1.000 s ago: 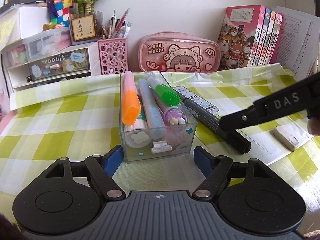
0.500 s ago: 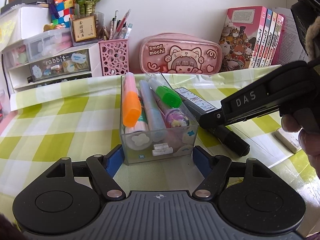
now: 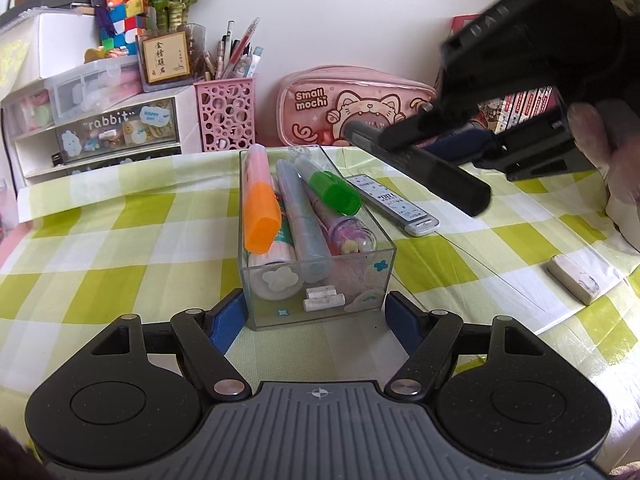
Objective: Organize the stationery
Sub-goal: 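Lower the black marker into the clear box and open the right gripper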
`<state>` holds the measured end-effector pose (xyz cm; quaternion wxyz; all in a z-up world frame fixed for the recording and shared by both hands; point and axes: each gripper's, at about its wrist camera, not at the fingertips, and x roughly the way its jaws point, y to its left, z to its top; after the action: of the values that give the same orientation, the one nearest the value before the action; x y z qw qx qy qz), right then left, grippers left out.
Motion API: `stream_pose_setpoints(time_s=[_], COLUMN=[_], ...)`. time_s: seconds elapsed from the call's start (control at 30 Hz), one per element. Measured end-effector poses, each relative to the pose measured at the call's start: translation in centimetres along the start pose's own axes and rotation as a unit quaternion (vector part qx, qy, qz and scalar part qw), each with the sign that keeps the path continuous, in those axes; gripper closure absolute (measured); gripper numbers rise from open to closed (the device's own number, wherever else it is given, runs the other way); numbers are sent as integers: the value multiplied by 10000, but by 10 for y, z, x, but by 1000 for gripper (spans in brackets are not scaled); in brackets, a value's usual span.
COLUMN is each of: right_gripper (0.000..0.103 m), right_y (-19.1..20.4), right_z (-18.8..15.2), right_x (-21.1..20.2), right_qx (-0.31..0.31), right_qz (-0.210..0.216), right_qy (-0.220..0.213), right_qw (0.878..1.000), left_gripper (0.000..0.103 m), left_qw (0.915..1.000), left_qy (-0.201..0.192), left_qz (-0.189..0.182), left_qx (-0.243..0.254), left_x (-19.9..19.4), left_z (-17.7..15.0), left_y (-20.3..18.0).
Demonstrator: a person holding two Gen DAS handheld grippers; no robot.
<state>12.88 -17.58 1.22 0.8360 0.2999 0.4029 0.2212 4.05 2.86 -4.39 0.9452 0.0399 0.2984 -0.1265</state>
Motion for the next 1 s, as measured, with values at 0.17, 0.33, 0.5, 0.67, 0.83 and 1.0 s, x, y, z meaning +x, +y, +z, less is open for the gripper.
stream_pose_setpoints(time_s=[0.17,0.33,0.5,0.67,0.83,1.0], right_gripper=[82,82,82,82,81,81], right_y=[12,20,21,20,22,23], right_z=[3,4,5,5,3,3], right_x=[17,33,42,49,51,47], right_qx=[161,284,371,458,443,340], right_qz=[117,84,-1,-6,72,86], right_qy=[61,61,21,40,102,117], right_qw=[9998,9995,9993,9989,9989,9993], left_gripper=[29,29,29,29,29,29], left_qw=[10000,10000,10000,10000,10000,10000], left_qy=[-1,0,0,0,0,0], left_qz=[1,0,3,2,6,6], left_qx=[0,-1,-3,-3,-4,-6], left_x=[0,0,0,0,0,0], left_z=[0,0,0,0,0,0], left_y=[0,0,0,0,0,0])
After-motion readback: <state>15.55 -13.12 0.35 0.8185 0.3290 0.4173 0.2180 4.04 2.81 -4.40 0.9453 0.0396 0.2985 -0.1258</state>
